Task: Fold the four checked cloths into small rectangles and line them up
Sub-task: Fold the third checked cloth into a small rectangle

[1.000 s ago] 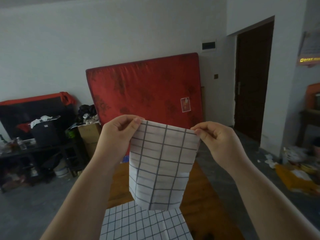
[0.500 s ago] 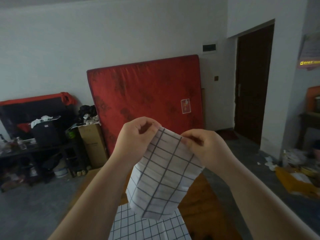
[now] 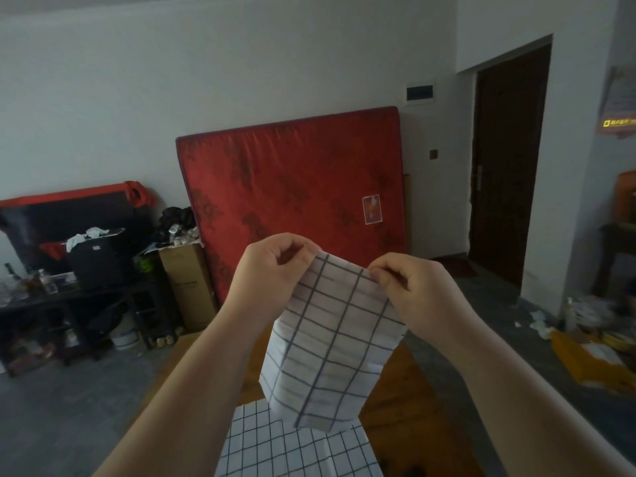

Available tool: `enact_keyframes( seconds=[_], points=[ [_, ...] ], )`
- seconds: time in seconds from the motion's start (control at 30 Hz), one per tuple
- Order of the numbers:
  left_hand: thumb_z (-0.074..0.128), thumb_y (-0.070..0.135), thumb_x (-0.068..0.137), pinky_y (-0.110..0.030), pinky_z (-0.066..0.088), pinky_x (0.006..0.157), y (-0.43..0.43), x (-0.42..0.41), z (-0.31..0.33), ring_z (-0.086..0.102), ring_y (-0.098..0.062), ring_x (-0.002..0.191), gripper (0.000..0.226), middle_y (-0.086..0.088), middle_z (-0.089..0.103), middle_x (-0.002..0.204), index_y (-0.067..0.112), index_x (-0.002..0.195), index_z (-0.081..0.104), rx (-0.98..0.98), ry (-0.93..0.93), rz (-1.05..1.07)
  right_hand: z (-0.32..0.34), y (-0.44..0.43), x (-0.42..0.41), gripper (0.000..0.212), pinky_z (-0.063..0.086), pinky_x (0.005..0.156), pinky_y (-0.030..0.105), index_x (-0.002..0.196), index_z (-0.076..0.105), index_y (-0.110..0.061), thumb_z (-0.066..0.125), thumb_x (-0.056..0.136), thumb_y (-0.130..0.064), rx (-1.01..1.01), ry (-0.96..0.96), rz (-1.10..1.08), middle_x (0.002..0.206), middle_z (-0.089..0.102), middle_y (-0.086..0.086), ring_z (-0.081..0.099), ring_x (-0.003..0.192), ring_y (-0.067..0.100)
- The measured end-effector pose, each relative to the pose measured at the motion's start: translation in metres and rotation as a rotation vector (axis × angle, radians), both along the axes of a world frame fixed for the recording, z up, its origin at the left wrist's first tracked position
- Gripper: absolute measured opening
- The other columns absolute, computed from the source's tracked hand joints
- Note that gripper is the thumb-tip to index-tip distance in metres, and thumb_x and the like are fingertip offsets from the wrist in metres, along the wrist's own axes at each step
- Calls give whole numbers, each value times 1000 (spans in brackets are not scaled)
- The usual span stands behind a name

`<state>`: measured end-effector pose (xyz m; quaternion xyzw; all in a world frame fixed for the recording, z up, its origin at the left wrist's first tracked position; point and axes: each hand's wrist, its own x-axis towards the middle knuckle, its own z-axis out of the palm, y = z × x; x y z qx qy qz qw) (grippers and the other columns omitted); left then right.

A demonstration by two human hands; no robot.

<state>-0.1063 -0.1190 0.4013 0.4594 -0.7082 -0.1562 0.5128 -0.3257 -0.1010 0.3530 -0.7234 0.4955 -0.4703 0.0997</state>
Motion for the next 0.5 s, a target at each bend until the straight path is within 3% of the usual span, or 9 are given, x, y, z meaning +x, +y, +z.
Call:
enact_keyframes(
  seconds=[0.17, 0.3, 0.5],
  points=[
    [68, 25, 96, -3, 45, 62, 2, -2, -1, 64, 11, 81, 15, 27, 72, 83, 33, 88, 78, 16, 6, 4, 2, 1, 5, 11, 60, 69, 33, 103, 69, -40, 59, 100, -38, 3, 62, 40, 83, 70, -14, 66, 74, 5],
    [68, 28, 95, -3, 45, 63, 4, -1, -2, 63, 13, 82, 14, 30, 72, 83, 33, 88, 78, 32, 19, -2, 3, 1, 4, 14, 59, 66, 38, 97, 70, -40, 58, 102, -35, 3, 17, 38, 79, 71, -10, 67, 69, 10],
    [70, 28, 95, -9, 48, 65, 5, -2, -4, 67, 6, 81, 13, 21, 75, 84, 32, 86, 80, 102, 10, -48, 10, 6, 10, 14, 60, 72, 41, 100, 69, -40, 55, 101, -44, 75, 83, 105, 85, 72, -10, 68, 76, 10]
  ],
)
